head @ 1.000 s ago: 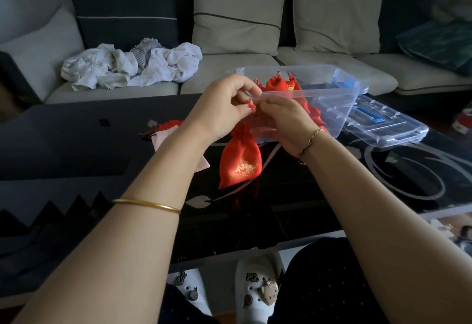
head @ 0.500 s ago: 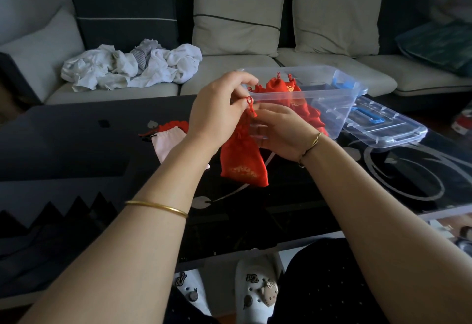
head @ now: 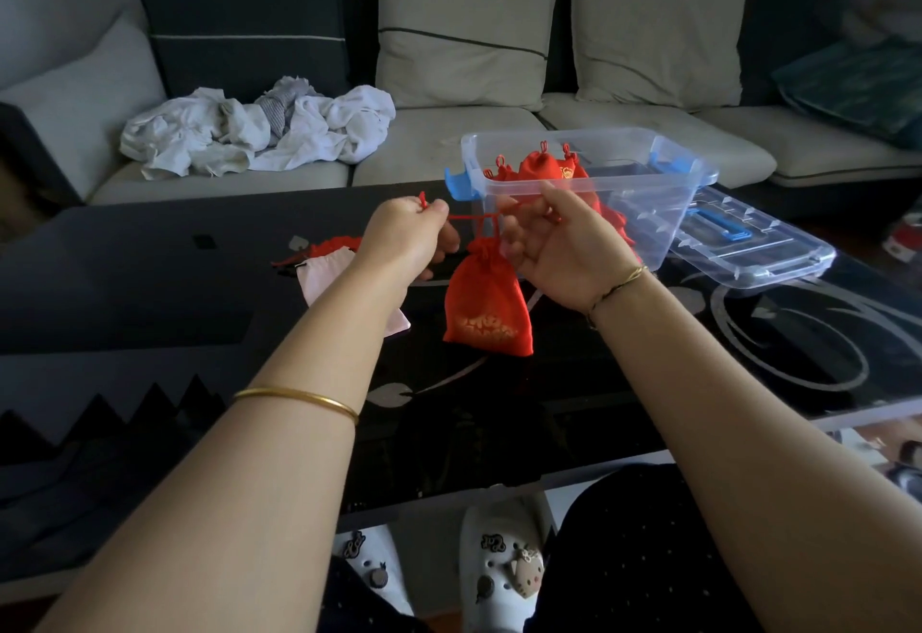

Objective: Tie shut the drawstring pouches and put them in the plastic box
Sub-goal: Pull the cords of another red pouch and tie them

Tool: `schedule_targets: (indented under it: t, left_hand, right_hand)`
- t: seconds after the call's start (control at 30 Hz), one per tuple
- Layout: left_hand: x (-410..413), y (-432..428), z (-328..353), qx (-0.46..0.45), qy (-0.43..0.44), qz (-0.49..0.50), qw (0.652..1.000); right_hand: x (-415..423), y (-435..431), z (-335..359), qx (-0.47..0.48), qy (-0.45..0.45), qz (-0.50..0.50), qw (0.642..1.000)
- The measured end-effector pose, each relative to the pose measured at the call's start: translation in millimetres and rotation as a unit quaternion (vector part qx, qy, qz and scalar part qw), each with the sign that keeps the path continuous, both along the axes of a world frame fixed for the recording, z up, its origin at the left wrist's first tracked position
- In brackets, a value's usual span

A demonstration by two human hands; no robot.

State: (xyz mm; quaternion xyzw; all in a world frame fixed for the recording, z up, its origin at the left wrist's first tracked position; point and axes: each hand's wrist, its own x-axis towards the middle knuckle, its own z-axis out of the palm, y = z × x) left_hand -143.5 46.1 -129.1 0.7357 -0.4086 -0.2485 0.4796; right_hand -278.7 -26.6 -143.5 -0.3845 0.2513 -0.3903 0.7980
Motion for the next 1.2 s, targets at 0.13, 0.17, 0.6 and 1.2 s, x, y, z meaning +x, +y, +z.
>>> schedule_targets:
  t: [0.13,0.17,0.6,1.2]
  left_hand:
    - [4,-3,5,-0.003,0.128,0.092,0.987]
    - [4,-3,7,-0.017,0.188,0.096,0.977]
    - [-6,-1,2,-0.010,0.008,-0.149,0.989]
    - [-6,-9,-6,-0.028,0.073,-0.071,0.994]
  right_hand:
    - [-6,-5,-4,0.061,0.030,0.004,0.998]
    - [-7,-6,-7,0.068,0.056,0.000,0.996]
    - [-6,-5,3,-0.129,0.071,-0.053,0.988]
    - [1,11,3,-0.396,0.314,-0.069,0.860]
